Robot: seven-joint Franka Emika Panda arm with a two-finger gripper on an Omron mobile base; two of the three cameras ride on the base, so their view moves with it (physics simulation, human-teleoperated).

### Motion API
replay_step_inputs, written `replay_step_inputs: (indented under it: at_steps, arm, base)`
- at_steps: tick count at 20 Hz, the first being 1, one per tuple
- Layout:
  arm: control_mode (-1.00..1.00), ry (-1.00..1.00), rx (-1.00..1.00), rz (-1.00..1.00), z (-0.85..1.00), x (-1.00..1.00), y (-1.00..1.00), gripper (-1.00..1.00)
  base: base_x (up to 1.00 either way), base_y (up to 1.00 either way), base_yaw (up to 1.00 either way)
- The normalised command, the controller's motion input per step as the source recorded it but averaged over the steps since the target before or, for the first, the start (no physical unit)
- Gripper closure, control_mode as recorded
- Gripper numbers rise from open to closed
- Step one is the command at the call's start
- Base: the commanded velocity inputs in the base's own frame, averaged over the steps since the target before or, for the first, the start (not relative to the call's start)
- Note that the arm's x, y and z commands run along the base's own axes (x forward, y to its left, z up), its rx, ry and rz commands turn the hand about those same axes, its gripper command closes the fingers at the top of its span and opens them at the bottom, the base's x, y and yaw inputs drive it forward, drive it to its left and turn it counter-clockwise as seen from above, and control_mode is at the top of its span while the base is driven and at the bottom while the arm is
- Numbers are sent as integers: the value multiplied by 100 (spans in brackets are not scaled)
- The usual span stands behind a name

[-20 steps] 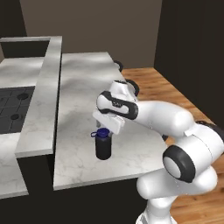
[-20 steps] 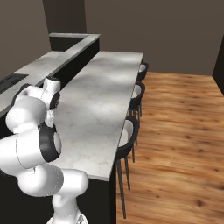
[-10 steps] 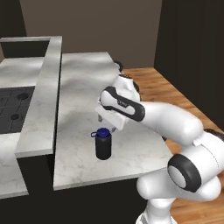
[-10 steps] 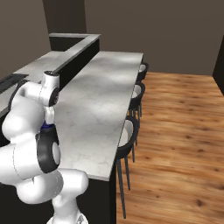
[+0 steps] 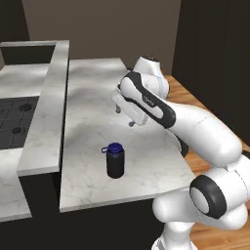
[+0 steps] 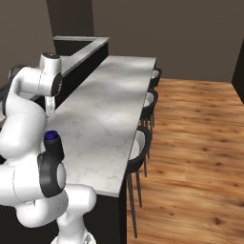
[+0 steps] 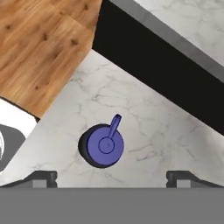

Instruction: Move the drinks to the dining counter.

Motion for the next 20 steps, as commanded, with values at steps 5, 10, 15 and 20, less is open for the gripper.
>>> replay_step_inputs:
  at_steps: [5,10,15,20]
  arm:
    - [-100,-11,-2,-87,36,-20,-1,-100]
    - [-100,-2,0,-95,26,-3,0,-100]
    - [-100,3,11,-78,0,-10,-56,-100]
    - [-100,1,54,-34,1,-63,-100,-100]
  base:
    - [0,0,0]
    - [0,0,0]
    - [0,0,0]
    - [0,0,0]
